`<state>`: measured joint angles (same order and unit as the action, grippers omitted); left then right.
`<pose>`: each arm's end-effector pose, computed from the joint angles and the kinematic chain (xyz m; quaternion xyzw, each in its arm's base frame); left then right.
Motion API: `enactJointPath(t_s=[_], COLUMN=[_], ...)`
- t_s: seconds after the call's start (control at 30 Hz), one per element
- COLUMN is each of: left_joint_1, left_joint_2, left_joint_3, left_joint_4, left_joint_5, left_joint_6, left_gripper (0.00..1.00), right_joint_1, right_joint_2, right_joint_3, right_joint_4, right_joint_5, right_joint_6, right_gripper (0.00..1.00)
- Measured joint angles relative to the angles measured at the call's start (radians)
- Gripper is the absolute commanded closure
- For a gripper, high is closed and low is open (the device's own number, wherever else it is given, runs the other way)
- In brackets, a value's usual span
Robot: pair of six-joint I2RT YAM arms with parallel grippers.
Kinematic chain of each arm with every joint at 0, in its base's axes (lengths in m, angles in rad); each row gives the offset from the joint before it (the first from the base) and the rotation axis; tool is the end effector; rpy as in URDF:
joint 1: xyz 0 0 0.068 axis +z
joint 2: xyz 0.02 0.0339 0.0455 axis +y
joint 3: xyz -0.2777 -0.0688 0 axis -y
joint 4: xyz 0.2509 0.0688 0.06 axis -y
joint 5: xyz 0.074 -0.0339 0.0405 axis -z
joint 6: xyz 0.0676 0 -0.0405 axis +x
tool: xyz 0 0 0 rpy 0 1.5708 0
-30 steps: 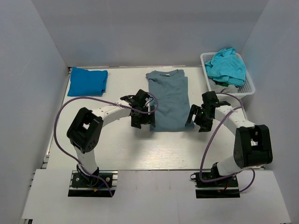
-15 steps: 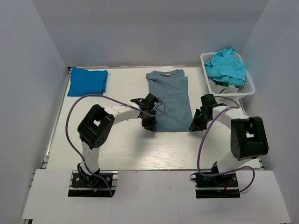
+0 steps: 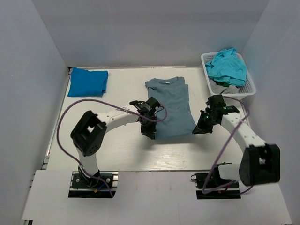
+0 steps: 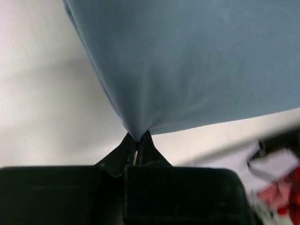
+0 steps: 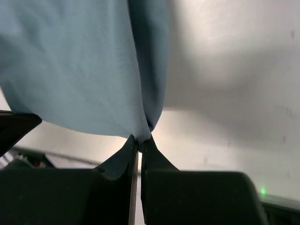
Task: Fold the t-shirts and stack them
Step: Grab one side of the 2/3 rectangular tshirt with both arms, then fold the long partially folded tshirt into a neat square
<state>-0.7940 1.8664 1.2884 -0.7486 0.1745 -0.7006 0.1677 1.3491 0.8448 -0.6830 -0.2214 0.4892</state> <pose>0.2565 -0.2777 0.1559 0.0568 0.9872 -0.1459 0.0302 0.2538 0.0580 0.1859 0.1354 0.9665 0.1638 0.1443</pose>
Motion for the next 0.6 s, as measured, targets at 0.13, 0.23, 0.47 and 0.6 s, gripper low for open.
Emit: enactJointPath(t_s=[0.13, 0.23, 0.47, 0.6], left_joint_1=[-0.032, -0.04, -0.03, -0.016], left_joint_2=[-0.142, -0.232, -0.279, -0.27], left_joint_3=[0.002, 0.064, 0.242, 0.301], left_joint_4=[-0.108, -0.223, -0.373, -0.42], left_joint_5=[0.069, 0.107, 0.124, 0.089], left_joint_6=[-0.004, -0.007, -0.001, 0.0], left_gripper=[1.0, 1.0, 1.0, 1.0], right_joint_1=[0.0, -0.001, -0.004, -0.006], right_joint_2=[-0.156, -0.197, -0.199, -0.156], right_joint_3=[0.076, 0.167, 0.377, 0.465], right_joint_4=[-0.211, -0.357, -0.555, -0.583], right_joint_5=[-0.009, -0.026, -0.068, -0.092], right_joint_6=[-0.022, -0.044, -0.098, -0.11], right_gripper=[1.0, 1.0, 1.0, 1.0])
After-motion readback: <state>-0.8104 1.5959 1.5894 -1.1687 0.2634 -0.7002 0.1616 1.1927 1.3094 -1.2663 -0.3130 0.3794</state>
